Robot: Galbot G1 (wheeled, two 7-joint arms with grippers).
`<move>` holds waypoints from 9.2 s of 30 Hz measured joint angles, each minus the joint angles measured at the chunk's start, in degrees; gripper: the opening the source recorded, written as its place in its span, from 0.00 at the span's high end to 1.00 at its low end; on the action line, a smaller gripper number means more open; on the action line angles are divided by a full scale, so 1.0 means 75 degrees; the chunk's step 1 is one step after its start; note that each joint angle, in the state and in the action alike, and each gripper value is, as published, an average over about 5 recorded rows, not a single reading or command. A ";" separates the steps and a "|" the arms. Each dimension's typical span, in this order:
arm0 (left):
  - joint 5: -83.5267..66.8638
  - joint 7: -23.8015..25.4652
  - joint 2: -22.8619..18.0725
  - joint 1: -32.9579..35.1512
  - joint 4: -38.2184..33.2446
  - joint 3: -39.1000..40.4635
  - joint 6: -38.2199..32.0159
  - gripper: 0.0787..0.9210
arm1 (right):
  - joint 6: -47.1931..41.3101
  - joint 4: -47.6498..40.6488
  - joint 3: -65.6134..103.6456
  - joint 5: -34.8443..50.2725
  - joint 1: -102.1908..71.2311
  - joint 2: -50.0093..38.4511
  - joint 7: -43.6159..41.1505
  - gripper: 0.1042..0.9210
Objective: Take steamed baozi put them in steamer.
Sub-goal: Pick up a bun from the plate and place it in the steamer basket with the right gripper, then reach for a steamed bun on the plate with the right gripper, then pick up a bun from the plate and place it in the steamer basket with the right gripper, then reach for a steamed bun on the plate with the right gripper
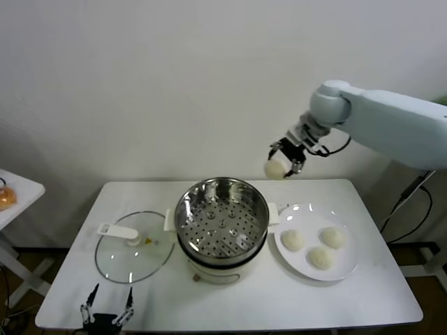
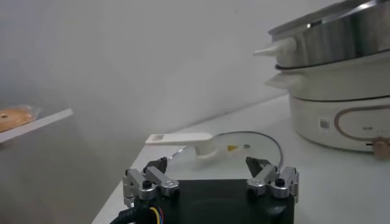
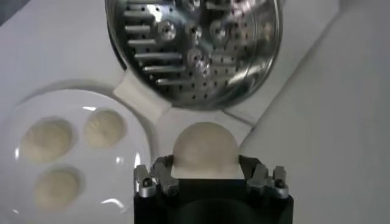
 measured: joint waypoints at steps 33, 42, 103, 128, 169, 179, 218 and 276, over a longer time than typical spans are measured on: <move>0.0054 -0.0077 -0.0048 -0.0051 0.0309 -0.0056 -0.0200 0.12 | 0.2919 -0.1761 0.0319 -0.2949 -0.1992 0.2551 0.0687 0.25; 0.0078 -0.0095 -0.0052 -0.0058 0.0361 -0.0049 -0.0254 0.12 | 0.3214 -0.2418 0.0616 -0.3382 -0.2443 0.2827 0.0801 0.25; 0.0187 -0.0124 -0.0023 0.0015 0.0299 -0.0044 -0.0319 0.12 | -0.4811 0.1009 -0.2131 0.3177 -0.1295 -0.2040 0.1936 0.12; 0.0228 -0.0132 -0.0061 0.0043 0.0366 -0.0164 -0.0352 0.12 | -0.5079 -0.0683 -0.0325 0.2245 -0.3676 -0.1247 0.1887 0.12; 0.0224 -0.0185 -0.0059 0.0070 0.0175 -0.0111 -0.0307 0.12 | -0.4254 0.0101 -0.2048 0.3330 -0.0351 -0.1262 0.0249 0.30; 0.0218 -0.0175 0.0000 0.0051 0.0104 -0.0047 -0.0307 0.12 | -0.4446 0.1151 -0.2589 0.4689 0.1688 -0.0681 0.0119 0.30; 0.0254 -0.0147 -0.0150 0.0043 0.0051 -0.0063 -0.0347 0.12 | -0.5828 -0.0433 -0.1144 0.5102 -0.0713 0.3111 0.1397 0.30; 0.0455 -0.0163 -0.0255 0.0137 -0.0038 -0.0057 -0.0364 0.12 | -0.4414 0.1779 -0.2663 0.1917 0.0012 -0.2532 0.0072 0.12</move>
